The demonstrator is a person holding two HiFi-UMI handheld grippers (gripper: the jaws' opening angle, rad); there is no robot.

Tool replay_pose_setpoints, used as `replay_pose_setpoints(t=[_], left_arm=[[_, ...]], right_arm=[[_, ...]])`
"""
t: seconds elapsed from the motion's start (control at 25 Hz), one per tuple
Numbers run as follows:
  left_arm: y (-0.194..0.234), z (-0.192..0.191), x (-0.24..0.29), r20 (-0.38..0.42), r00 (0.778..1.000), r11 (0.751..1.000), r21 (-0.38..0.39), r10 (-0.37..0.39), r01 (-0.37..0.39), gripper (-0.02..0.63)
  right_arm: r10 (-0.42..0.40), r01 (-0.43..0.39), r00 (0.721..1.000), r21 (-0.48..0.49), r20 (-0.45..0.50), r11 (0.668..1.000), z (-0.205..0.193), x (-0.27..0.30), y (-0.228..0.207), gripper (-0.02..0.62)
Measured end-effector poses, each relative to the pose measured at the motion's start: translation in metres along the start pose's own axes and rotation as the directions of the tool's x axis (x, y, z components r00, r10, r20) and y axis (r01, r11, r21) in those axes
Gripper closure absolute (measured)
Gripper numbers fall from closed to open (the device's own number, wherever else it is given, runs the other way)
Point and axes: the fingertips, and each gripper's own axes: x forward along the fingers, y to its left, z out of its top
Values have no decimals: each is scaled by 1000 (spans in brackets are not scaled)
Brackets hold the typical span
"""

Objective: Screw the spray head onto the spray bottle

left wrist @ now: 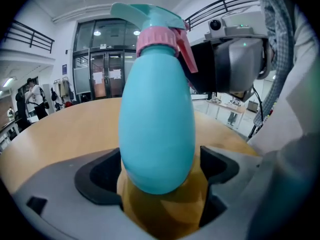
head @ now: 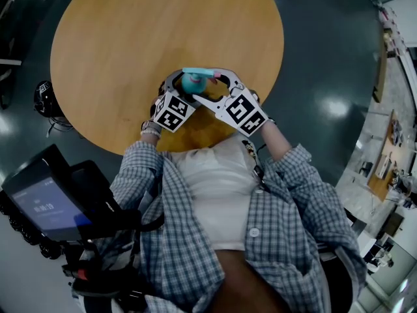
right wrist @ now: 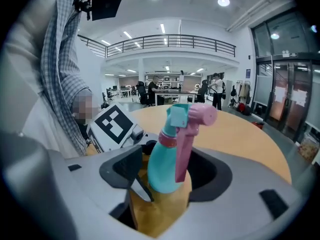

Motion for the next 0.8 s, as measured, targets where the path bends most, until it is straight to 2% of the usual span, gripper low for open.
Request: replay_pose_setpoints(t=[0.08, 0.2, 0.32, 0.4, 0.48, 0.6, 0.72, 0.8], left_arm=[[0, 1, 0, 13, 1000, 1000, -28, -4, 4, 106], [6, 3, -5, 29, 1000, 998, -67, 7, -5, 106], [10, 1, -18, 16, 1000, 1000, -20, 23, -23, 106], [15, -2, -28, 12, 999, 999, 5, 41, -41, 106], [19, -7, -39, 16, 998, 998, -4, 64, -64, 106], [19, -14, -54, 33, 995, 994, -49, 96, -94, 115], [16, -19, -65, 40, 986, 985, -74, 160, -156, 291], [7, -24, -70, 42, 980, 977, -89, 197, -193, 368]], right_arm=[[-16, 16, 1000, 32, 3, 999, -4, -4, -3, 342], [-39, 38, 999, 74, 6, 997, -11, -11, -9, 342], [-51, 52, 999, 88, -10, 995, -23, -20, -12, 342], [-56, 59, 998, 65, -38, 996, -32, -26, -12, 342], [-62, 65, 997, 67, -54, 996, -41, -29, -10, 342], [-91, 97, 994, 119, -54, 988, -53, -33, -11, 344], [-158, 163, 986, 156, -47, 974, -63, -37, -17, 478], [-207, 210, 978, 179, -39, 961, -66, -45, -15, 536]])
